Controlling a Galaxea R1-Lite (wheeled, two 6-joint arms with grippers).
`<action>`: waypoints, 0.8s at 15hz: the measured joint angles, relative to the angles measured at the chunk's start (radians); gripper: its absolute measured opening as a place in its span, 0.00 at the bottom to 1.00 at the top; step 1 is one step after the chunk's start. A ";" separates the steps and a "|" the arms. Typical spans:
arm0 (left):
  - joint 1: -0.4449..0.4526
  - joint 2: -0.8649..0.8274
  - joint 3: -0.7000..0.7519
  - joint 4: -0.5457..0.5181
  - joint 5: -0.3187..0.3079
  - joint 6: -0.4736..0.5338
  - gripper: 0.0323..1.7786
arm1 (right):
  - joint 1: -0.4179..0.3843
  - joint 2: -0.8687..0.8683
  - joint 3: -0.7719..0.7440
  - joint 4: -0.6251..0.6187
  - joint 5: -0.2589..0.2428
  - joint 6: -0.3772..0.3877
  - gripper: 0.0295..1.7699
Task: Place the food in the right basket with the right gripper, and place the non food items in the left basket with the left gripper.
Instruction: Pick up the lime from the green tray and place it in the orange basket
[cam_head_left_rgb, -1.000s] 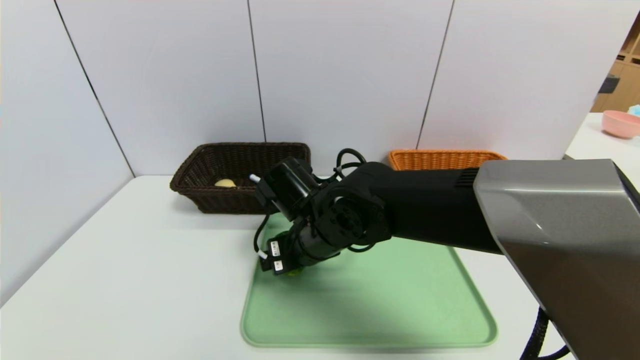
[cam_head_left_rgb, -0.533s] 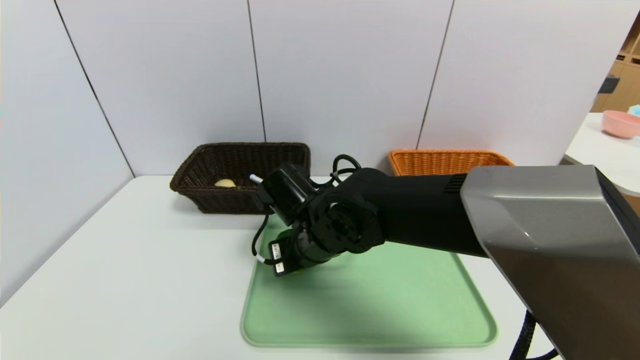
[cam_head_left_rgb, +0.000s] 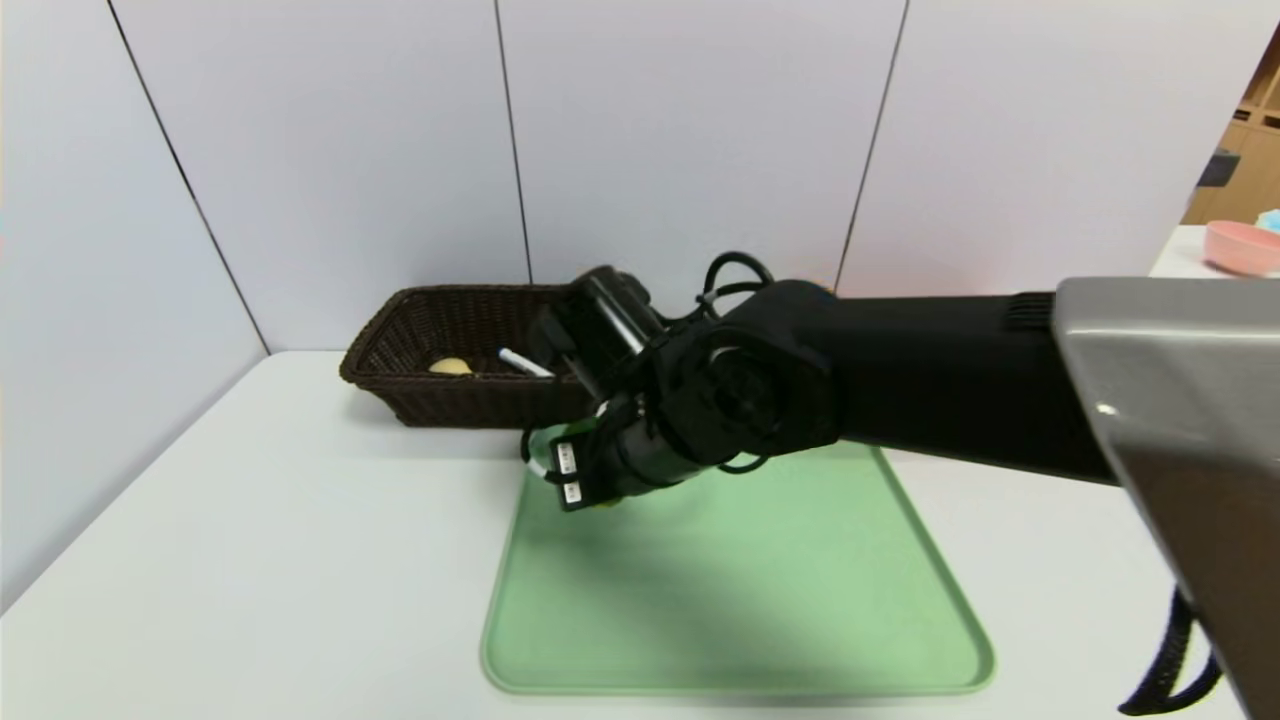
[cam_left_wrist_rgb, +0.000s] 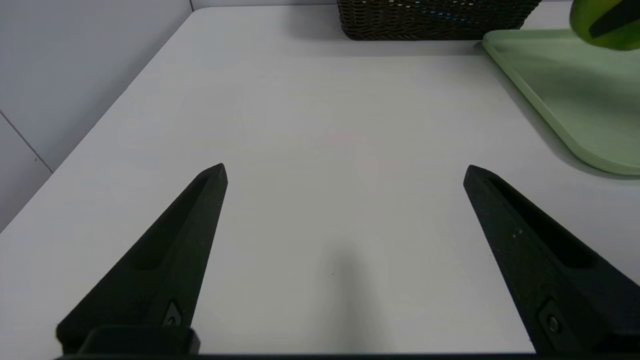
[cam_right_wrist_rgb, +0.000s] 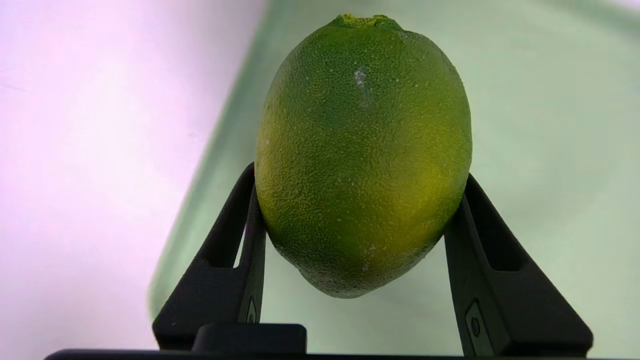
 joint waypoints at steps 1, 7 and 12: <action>0.000 0.000 0.000 0.000 0.000 0.000 0.95 | -0.018 -0.039 0.001 0.001 0.000 0.000 0.55; 0.000 0.000 0.000 0.000 0.000 0.000 0.95 | -0.270 -0.228 0.004 -0.006 -0.002 -0.069 0.55; 0.000 0.000 0.000 0.000 0.000 0.000 0.95 | -0.541 -0.237 0.003 -0.009 0.000 -0.134 0.55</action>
